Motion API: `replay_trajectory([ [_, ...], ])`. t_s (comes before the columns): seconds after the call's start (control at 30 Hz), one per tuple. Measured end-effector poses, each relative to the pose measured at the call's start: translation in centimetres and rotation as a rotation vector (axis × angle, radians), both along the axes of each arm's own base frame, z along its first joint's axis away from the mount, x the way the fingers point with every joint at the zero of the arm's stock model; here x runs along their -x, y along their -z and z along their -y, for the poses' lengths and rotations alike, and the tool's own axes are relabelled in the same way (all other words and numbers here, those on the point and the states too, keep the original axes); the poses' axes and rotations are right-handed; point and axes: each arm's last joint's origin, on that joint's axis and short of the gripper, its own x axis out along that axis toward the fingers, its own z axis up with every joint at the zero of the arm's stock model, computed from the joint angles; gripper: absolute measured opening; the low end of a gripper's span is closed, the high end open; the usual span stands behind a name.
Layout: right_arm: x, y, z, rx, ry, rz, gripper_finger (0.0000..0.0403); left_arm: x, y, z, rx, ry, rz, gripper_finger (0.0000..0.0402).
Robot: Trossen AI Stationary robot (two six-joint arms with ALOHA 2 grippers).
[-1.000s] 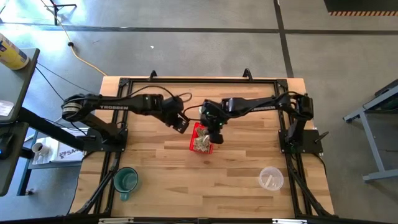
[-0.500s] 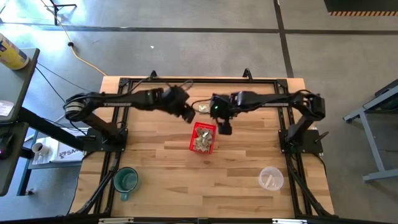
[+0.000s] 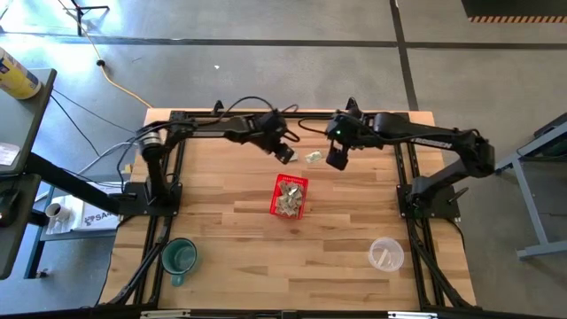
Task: Pick and place items into bin
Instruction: Put the left white stevia packet into the bin
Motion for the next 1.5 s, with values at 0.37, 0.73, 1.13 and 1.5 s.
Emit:
replay_trajectory([
  [0.37, 0.3, 0.1, 0.0, -0.013, 0.083, -0.006, 0.0301, -4.3, 0.7, -2.0, -0.006, 0.037, -0.139, 0.0264],
  [0.73, 0.3, 0.2, 0.0, -0.022, 0.102, 0.003, 0.0301, -4.3, 2.6, -3.2, -0.011, -0.017, -0.234, 0.0231],
  [1.13, 0.1, 0.1, 0.1, -0.018, 0.106, 0.025, 0.0301, -4.4, 4.3, -4.6, 0.065, -0.006, -0.251, 0.0233],
  [1.5, 0.1, 0.0, 0.1, -0.007, 0.109, 0.029, 0.03, -4.2, 4.8, -4.7, 0.041, 0.045, -0.301, 0.0096],
])
